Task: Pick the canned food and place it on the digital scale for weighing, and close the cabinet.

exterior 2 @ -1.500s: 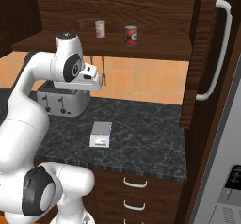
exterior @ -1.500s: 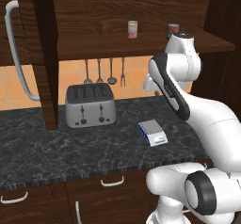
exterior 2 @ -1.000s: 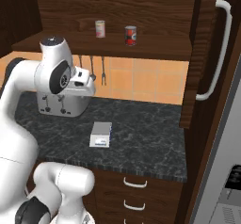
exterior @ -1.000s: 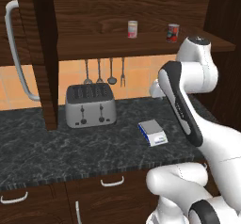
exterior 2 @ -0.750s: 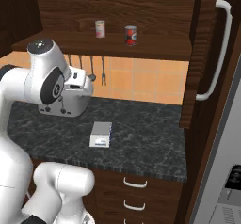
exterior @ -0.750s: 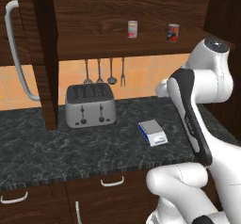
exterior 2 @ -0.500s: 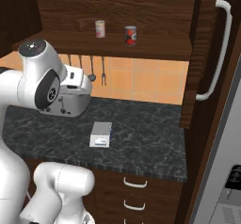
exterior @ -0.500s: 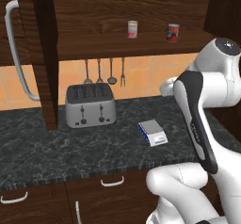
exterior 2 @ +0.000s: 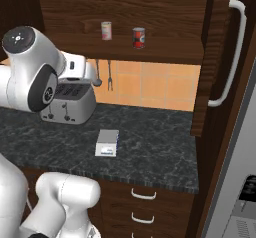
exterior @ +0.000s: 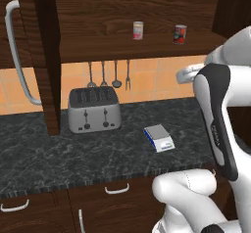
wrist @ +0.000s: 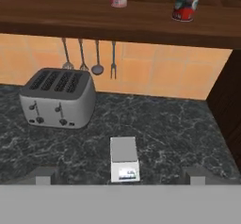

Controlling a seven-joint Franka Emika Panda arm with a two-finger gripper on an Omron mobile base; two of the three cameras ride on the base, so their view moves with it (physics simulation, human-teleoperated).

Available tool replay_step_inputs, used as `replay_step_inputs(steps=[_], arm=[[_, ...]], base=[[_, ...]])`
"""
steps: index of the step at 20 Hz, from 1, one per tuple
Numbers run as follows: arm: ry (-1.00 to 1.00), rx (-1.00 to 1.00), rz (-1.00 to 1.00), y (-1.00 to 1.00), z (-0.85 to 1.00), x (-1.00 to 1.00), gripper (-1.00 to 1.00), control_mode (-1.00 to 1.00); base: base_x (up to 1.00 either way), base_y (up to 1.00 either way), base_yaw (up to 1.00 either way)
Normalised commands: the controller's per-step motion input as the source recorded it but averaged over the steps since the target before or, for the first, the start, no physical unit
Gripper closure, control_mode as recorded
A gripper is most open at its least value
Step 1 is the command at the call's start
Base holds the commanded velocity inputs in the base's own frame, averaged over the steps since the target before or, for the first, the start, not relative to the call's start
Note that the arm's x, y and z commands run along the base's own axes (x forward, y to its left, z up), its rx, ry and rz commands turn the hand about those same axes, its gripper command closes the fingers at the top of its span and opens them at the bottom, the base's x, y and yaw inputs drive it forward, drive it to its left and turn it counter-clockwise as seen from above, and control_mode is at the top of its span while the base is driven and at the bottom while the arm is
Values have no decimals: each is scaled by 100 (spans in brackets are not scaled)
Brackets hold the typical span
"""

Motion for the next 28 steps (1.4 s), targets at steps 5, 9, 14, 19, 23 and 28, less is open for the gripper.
replay_step_inputs(steps=[5, 9, 14, 19, 23, 28], arm=[[-9, 0, -3, -42, 34, 17, -100, -100], [-5, 0, -3, -44, 37, 40, -100, -100], [-11, 0, -1, -31, 37, 53, -100, -100], [-11, 0, 0, -24, 18, 57, -100, -100], [-4, 0, 0, -24, 0, 64, -100, -100], [0, 0, 0, -6, 0, 70, -100, -100]], base=[[0, 0, 0], [0, 0, 0], [0, 0, 0], [0, 0, 0], [0, 0, 0], [0, 0, 0]])
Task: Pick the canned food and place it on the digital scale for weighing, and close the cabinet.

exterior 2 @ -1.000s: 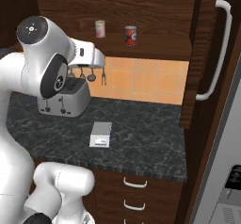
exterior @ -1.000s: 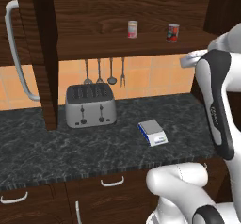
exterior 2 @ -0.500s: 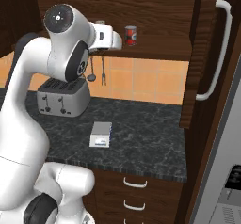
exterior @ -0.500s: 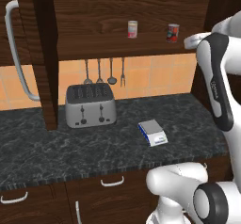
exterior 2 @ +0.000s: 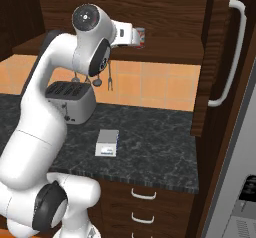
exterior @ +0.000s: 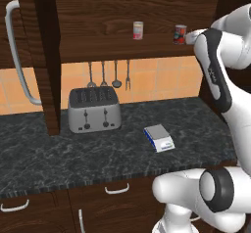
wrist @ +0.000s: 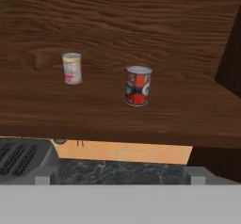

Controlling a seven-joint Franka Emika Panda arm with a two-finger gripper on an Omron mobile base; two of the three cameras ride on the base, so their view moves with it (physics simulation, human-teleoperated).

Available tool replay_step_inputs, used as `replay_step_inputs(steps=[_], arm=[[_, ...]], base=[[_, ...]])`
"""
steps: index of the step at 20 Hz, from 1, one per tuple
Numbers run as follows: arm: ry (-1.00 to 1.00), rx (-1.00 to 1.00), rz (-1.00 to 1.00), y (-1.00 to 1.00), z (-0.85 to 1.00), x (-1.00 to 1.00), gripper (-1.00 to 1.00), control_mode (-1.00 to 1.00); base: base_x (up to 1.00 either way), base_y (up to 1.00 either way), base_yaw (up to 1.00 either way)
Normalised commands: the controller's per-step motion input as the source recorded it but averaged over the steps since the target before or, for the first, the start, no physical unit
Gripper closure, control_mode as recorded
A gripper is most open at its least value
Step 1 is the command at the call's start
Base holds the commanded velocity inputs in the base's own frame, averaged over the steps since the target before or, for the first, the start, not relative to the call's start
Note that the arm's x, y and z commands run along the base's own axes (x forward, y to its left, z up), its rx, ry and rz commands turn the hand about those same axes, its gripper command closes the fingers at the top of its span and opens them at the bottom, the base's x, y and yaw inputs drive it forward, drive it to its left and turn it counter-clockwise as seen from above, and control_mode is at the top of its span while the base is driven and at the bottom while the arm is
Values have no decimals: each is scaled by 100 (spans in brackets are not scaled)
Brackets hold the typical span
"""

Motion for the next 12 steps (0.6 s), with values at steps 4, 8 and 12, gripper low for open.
replay_step_inputs(steps=[4, 8, 12], arm=[[0, 0, 0, 0, -6, 48, -100, -100], [0, 0, 0, 0, 0, 31, -100, -100], [0, 0, 0, 0, 0, 36, -100, -100]], base=[[0, 0, 0], [0, 0, 0], [0, 0, 0]])
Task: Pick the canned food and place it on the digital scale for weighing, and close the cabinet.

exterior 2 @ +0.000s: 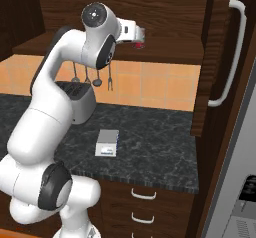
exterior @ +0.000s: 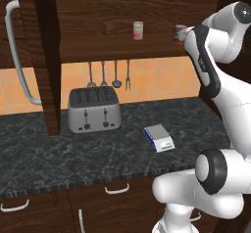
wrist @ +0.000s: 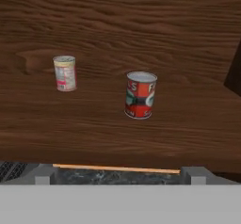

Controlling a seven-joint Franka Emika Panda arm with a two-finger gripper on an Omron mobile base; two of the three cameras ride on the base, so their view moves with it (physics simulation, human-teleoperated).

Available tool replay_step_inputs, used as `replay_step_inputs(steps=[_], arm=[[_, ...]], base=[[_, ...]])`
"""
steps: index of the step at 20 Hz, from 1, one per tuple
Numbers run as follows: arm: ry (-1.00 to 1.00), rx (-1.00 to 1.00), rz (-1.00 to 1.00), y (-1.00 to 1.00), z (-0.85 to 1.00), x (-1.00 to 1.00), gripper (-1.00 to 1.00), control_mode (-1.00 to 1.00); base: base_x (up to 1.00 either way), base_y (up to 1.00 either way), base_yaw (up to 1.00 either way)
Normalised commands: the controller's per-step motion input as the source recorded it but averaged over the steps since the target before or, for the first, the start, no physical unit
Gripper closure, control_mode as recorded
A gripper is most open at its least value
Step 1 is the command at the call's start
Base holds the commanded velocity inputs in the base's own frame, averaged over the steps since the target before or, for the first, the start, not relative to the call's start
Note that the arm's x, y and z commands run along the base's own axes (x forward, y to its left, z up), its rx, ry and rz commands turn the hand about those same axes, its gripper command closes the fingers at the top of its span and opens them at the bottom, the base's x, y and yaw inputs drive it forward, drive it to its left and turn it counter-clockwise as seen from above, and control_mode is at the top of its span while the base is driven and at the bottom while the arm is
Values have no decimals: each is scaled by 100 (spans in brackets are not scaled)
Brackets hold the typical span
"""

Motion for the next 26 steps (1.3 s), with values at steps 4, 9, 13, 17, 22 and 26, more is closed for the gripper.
replay_step_inputs(steps=[4, 9, 13, 17, 22, 26], arm=[[0, 0, 0, -10, 0, 36, -100, -100], [0, 0, 0, -2, 6, 54, -100, -100], [2, 7, 3, -5, 11, 45, -100, -100], [2, 7, 9, -14, 0, 49, -100, -100], [0, 0, 0, -24, 0, 47, -100, -100], [0, 0, 0, -5, 0, 48, -100, -100]], base=[[0, 0, 0], [0, 0, 0], [0, 0, 0], [0, 0, 0], [0, 0, 0], [0, 0, 0]])
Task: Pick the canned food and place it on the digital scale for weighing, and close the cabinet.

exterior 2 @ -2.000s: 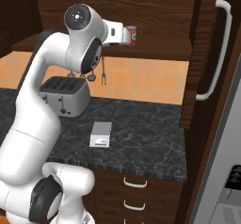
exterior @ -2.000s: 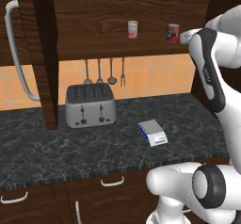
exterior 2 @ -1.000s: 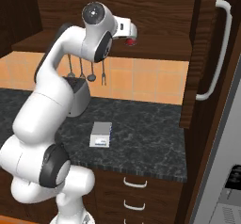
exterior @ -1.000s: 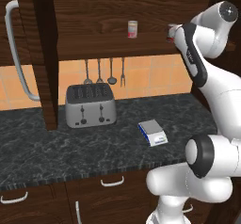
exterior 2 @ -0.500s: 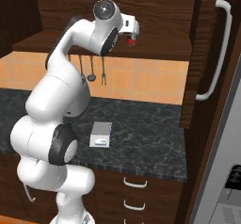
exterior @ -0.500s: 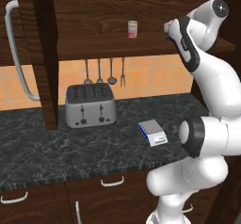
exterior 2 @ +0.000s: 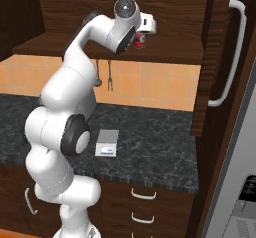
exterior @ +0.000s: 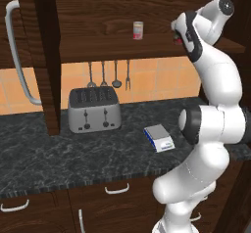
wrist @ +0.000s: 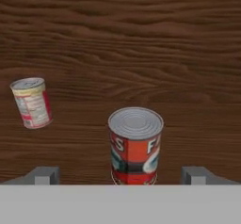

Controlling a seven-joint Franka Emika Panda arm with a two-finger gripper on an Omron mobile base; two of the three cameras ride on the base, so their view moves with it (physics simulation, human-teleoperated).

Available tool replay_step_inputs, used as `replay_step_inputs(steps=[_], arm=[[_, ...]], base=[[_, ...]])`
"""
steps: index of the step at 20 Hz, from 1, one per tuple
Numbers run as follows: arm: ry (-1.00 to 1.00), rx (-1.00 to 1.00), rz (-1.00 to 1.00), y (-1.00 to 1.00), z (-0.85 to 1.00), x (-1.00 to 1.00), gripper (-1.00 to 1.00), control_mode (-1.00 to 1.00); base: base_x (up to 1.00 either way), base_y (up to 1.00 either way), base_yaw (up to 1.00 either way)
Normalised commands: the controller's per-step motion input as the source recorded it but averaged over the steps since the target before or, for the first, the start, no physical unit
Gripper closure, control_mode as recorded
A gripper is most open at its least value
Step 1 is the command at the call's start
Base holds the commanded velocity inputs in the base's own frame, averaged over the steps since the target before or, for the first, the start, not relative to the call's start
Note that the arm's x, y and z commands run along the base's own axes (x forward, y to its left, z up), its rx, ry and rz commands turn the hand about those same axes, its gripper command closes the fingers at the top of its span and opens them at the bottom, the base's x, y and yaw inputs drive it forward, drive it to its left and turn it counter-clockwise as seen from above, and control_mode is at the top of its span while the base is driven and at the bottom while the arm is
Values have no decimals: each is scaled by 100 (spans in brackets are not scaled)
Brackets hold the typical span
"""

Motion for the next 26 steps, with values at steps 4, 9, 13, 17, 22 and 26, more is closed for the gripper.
replay_step_inputs(steps=[4, 9, 13, 17, 22, 26], arm=[[0, 0, 0, -2, 0, 49, -100, -100], [0, 0, 0, -10, -4, 44, -100, -100], [0, 0, 0, -3, -15, 37, -100, -100], [-1, 0, 0, 0, -28, 25, -100, -100], [-6, 0, 0, 0, -45, -11, -100, -100], [-3, 0, 0, 0, -30, -32, -100, -100]], base=[[0, 0, 0], [0, 0, 0], [0, 0, 0], [0, 0, 0], [0, 0, 0], [0, 0, 0]])
